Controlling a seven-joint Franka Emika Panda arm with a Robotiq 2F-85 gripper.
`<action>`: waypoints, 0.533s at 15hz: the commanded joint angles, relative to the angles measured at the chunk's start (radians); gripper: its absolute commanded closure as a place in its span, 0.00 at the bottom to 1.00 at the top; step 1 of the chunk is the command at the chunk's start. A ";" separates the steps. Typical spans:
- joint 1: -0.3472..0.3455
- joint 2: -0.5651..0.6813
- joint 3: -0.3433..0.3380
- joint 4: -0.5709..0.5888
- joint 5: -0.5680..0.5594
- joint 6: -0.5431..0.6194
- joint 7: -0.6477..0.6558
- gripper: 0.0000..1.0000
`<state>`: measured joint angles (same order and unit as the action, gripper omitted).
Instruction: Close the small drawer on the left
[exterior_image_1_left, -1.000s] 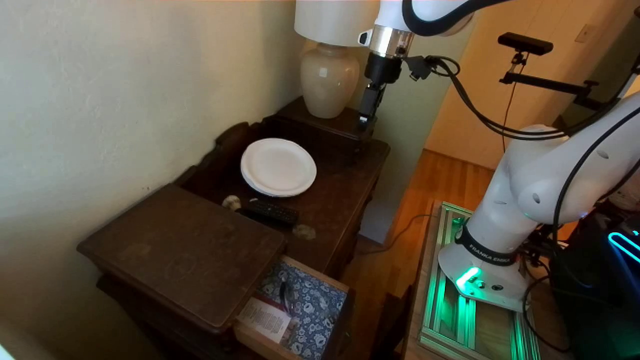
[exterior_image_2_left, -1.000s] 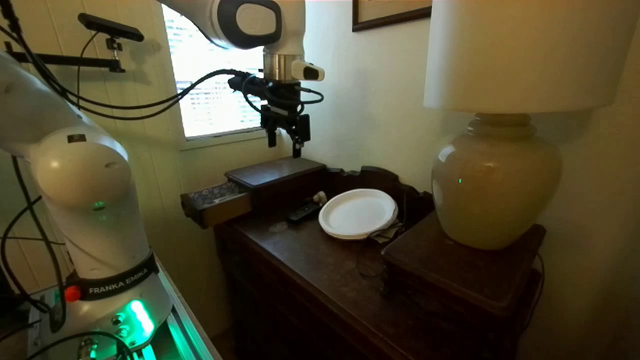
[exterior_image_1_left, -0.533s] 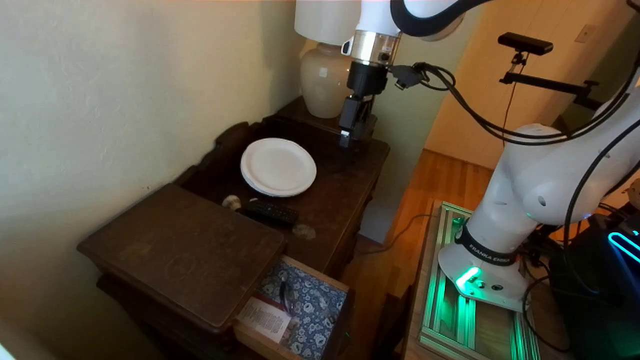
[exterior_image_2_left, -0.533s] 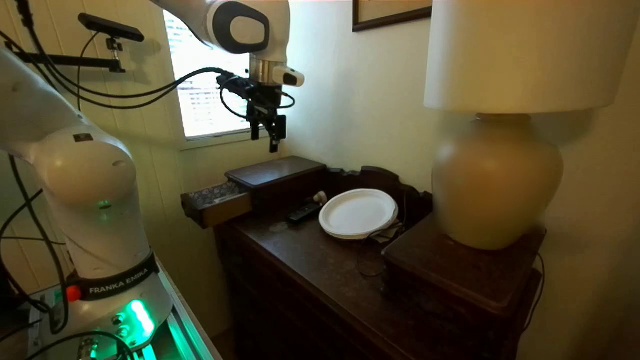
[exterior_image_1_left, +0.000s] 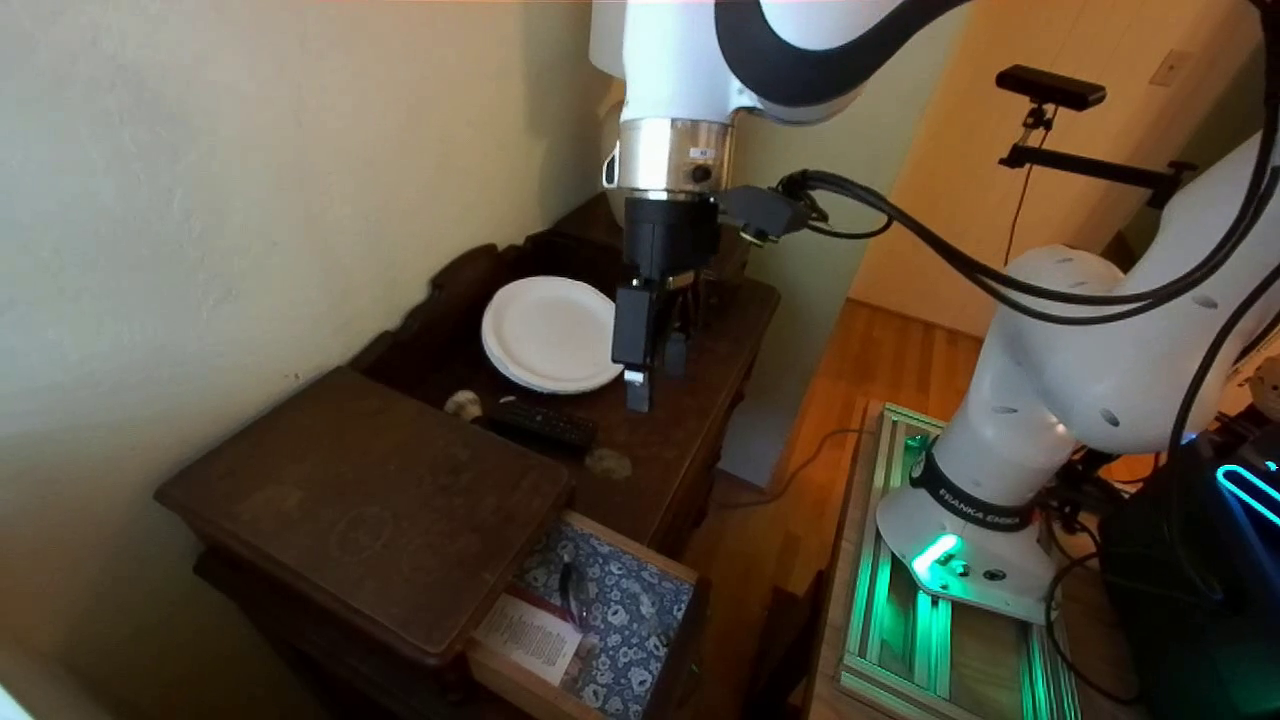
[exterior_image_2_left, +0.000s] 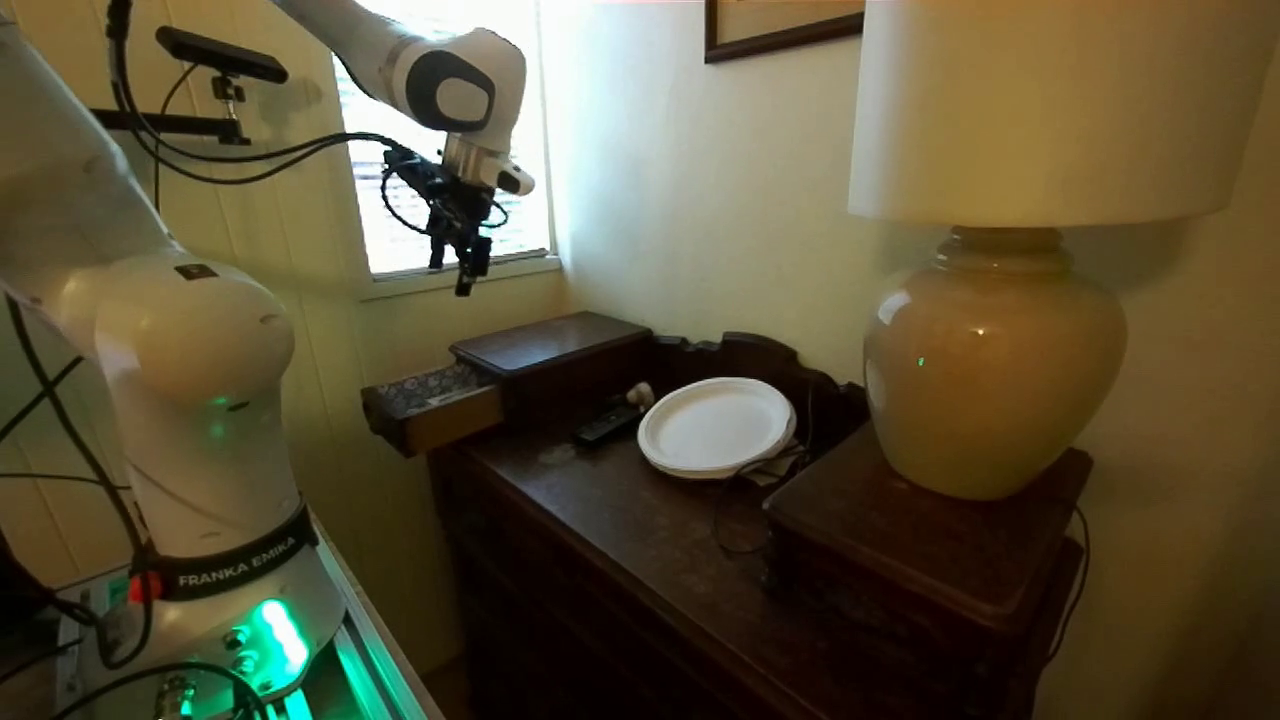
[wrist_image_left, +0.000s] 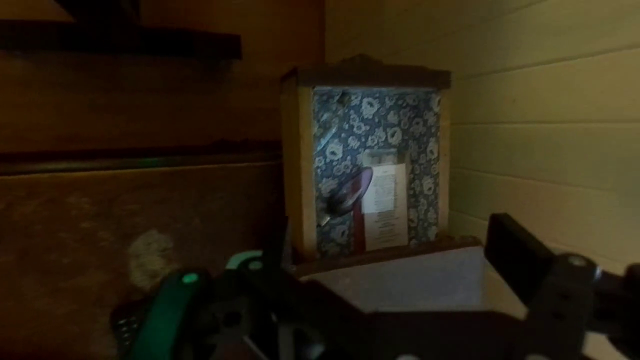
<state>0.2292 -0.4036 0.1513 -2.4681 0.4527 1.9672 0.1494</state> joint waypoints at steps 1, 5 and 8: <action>0.032 0.087 0.042 0.069 0.017 -0.106 -0.005 0.00; 0.026 0.068 0.059 0.036 0.005 -0.073 -0.008 0.00; 0.021 0.067 0.057 0.036 0.005 -0.073 -0.008 0.00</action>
<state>0.2587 -0.3355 0.2003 -2.4343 0.4557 1.8985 0.1428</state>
